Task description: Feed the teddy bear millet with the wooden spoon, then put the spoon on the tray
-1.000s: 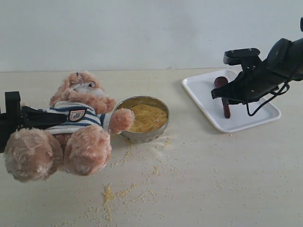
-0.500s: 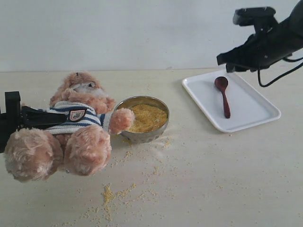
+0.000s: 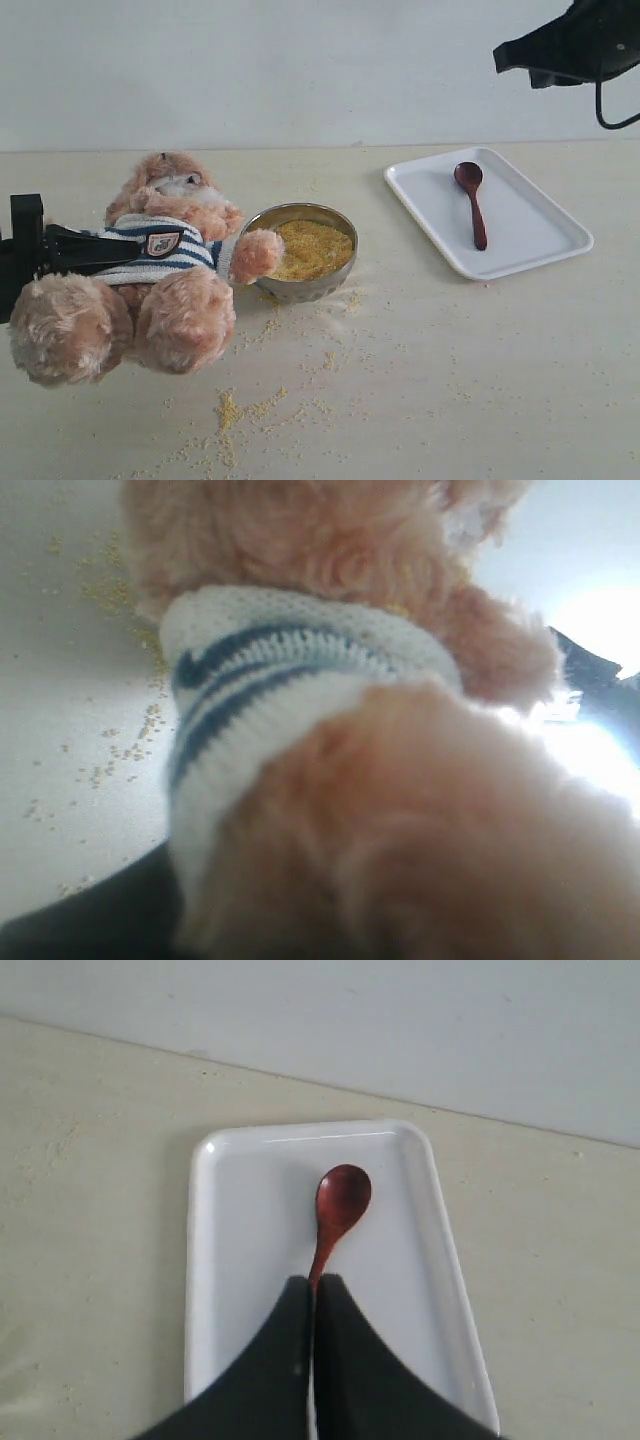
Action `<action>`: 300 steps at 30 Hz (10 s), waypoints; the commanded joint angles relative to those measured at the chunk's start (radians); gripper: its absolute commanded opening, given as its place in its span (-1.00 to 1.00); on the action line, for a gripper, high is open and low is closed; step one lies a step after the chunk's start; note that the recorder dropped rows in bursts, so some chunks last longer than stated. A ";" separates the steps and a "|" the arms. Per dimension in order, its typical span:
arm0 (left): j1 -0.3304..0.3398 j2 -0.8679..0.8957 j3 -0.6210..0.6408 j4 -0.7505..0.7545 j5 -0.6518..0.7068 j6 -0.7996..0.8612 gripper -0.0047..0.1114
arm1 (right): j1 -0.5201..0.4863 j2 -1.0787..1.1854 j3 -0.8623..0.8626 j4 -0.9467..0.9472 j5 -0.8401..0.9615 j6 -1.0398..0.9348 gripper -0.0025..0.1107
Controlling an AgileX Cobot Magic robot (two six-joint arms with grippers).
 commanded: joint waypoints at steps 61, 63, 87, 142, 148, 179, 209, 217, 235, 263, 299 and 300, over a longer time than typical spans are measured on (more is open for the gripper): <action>0.002 -0.001 -0.013 -0.018 0.032 0.009 -0.83 | -0.004 -1.148 0.635 -1.408 -0.296 1.540 -0.96; 0.002 -0.001 -0.013 -0.018 0.032 0.025 -0.83 | -0.004 -1.230 0.635 -1.406 -0.282 1.484 -0.96; 0.002 -0.001 -0.013 -0.018 0.032 0.053 -0.83 | -0.004 -1.300 1.284 -1.277 -0.388 1.518 -0.96; 0.044 -0.001 -0.032 -0.018 -0.103 0.251 -0.83 | -0.004 -1.582 1.344 -0.330 -0.205 1.505 -0.96; 0.044 -0.001 -0.032 -0.018 -0.144 0.290 -0.83 | -0.004 -1.582 1.344 -0.330 -0.205 1.505 -0.96; 0.044 -0.001 -0.032 0.017 -0.357 0.399 -0.83 | -0.004 -1.662 1.344 -0.330 -0.205 1.505 -0.96; 0.056 -0.007 -0.044 -0.013 -0.269 0.348 0.98 | -0.004 -1.662 1.344 -0.330 -0.182 1.505 -0.96; 0.168 -0.136 -0.047 0.130 -0.220 0.278 0.98 | -0.004 -1.662 1.344 -0.330 -0.182 1.505 -0.96; 0.244 -0.533 -0.072 -0.018 -0.384 -0.121 0.24 | -0.004 -1.662 1.344 -0.330 -0.182 1.505 -0.96; 0.044 -1.224 -0.264 0.025 -0.973 0.290 -0.83 | -0.004 -1.662 1.344 -0.330 -0.158 1.505 -0.96; -0.154 -1.756 0.308 0.151 -0.928 -0.006 -0.83 | -0.004 -1.662 1.344 -0.330 -0.158 1.505 -0.96; -0.154 -1.756 0.320 0.154 -0.915 -0.001 -0.83 | -0.004 -1.662 1.344 -0.330 -0.158 1.505 -0.96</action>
